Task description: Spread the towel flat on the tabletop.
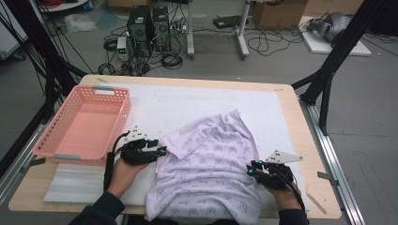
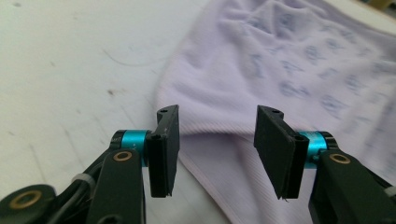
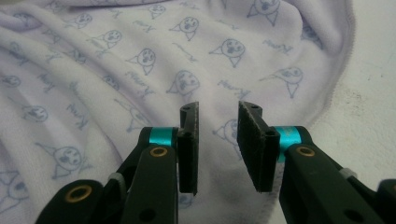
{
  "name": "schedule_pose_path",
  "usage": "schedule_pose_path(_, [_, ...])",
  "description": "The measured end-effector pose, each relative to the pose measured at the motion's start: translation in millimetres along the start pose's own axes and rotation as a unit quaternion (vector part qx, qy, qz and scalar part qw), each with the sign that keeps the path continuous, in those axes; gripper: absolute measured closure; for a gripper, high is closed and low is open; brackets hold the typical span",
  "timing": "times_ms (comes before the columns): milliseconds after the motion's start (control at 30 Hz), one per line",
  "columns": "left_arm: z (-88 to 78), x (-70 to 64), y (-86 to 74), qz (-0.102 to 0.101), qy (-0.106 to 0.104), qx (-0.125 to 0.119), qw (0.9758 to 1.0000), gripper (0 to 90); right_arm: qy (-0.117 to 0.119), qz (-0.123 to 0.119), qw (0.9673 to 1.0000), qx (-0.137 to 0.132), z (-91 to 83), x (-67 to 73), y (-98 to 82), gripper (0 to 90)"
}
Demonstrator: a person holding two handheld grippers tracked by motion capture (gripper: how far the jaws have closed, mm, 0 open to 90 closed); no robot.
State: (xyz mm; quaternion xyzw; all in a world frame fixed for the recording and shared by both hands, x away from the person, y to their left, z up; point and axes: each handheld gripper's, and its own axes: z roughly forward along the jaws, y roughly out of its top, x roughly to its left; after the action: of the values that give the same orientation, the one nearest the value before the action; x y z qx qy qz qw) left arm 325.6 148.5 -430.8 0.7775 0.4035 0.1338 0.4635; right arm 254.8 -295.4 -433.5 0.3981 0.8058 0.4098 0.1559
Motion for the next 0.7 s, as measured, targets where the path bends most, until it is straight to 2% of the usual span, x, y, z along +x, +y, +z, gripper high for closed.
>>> schedule_pose_path(67, [13.3,2.9,7.6,0.004,0.012,0.012,0.9998,50.6,-0.002,0.001,1.0,0.002,0.4,-0.3,-0.7,68.4])
schedule_pose_path(133, [25.8,7.3,14.6,0.007,0.02,0.035,0.9992,50.5,0.0,0.002,1.0,0.0,0.6,-1.2,-1.4,68.3])
schedule_pose_path(200, [37.1,9.5,19.5,0.002,0.023,0.043,0.9988,50.5,-0.002,0.002,1.0,-0.002,-0.1,-1.9,-1.6,68.0])
schedule_pose_path(267, [49.0,10.3,22.1,0.017,0.031,0.075,0.9966,51.7,-0.001,0.003,1.0,-0.002,0.0,-1.9,-1.8,67.9])
schedule_pose_path(300, [52.9,10.6,22.3,0.024,0.029,0.082,0.9959,56.1,0.0,0.003,1.0,-0.001,0.4,-2.0,-2.1,67.9])
schedule_pose_path(333, [53.3,10.6,23.2,0.03,0.03,0.077,0.9962,59.3,0.0,0.005,1.0,-0.001,1.1,-2.0,-2.4,67.9])
schedule_pose_path(367, [53.7,9.5,23.4,0.046,0.042,0.077,0.995,74.7,0.002,0.005,1.0,0.001,1.8,-2.2,-2.6,67.9])
schedule_pose_path(400, [54.6,9.7,22.7,0.061,0.05,0.076,0.994,83.3,0.001,0.004,1.0,0.001,2.6,-2.3,-2.7,67.8])
schedule_pose_path(433, [54.9,11.2,22.7,0.057,0.05,0.072,0.9945,84.2,0.002,0.004,1.0,0.004,2.8,-2.2,-2.7,67.6])
schedule_pose_path(500, [55.6,15.1,23.4,0.063,0.076,0.066,0.9929,85.9,0.004,0.002,1.0,0.002,3.7,-2.7,-2.5,67.6])
schedule_pose_path(533, [56.1,18.7,25.0,0.055,0.077,0.07,0.9931,86.1,0.005,0.004,1.0,0.003,3.8,-2.3,-2.3,67.6])
schedule_pose_path(600, [57.6,26.8,33.5,0.045,0.11,0.069,0.9906,86.4,0.005,0.002,1.0,0.002,4.3,-1.3,-1.7,67.5])
schedule_pose_path(667, [58.2,34.7,43.8,0.034,0.132,0.062,0.9887,86.5,0.006,0.0,1.0,0.0,4.5,-0.8,-1.1,67.4])
schedule_pose_path(700, [58.6,38.0,47.9,0.035,0.139,0.062,0.9877,86.5,0.006,0.002,1.0,-0.001,4.7,-0.6,-0.9,67.1])
